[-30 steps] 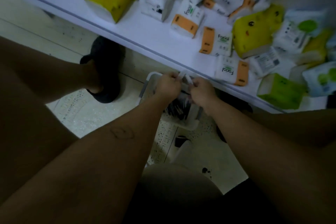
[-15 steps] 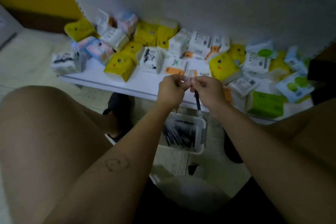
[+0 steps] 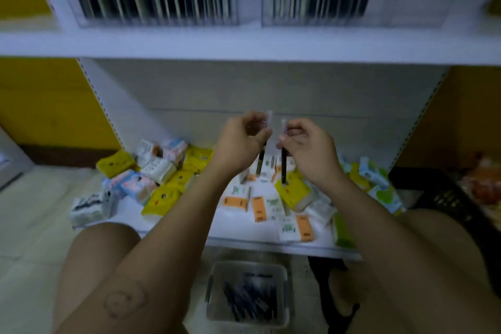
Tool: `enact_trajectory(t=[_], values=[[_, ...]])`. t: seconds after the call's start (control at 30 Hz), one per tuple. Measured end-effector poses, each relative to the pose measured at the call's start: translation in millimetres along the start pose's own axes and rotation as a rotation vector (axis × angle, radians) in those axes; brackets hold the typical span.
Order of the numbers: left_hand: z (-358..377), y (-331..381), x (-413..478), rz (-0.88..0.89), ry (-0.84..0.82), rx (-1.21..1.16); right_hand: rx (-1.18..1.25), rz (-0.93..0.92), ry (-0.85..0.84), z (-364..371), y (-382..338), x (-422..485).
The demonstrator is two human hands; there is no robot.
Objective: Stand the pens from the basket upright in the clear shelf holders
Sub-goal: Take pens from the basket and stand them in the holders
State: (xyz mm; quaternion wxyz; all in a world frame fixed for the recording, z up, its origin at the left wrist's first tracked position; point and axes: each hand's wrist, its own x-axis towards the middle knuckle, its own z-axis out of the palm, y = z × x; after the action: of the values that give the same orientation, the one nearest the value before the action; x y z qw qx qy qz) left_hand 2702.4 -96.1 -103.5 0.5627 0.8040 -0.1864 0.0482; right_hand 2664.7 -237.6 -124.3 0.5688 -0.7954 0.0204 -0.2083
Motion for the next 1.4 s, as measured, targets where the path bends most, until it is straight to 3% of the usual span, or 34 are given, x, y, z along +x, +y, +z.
enact_trajectory(t=[0.27,0.7,1.03,1.4], values=[[-12.4,96.0,15.6,0.329,0.017,0.021,-0.024,-0.253,0.038,-62.7,-85.8,11.7],[-6.4,220.8,61.9,0.525,0.064,0.093,-0.04,-0.399,0.212,-142.7,-171.8,57.5],[24.2,262.3,133.5,0.639,0.132,0.102,-0.062,-0.495,0.39,-195.7,-194.0,126.8],[36.7,259.1,184.0,0.715,0.174,0.184,-0.041,-0.483,0.378,-190.1,-178.4,185.9]])
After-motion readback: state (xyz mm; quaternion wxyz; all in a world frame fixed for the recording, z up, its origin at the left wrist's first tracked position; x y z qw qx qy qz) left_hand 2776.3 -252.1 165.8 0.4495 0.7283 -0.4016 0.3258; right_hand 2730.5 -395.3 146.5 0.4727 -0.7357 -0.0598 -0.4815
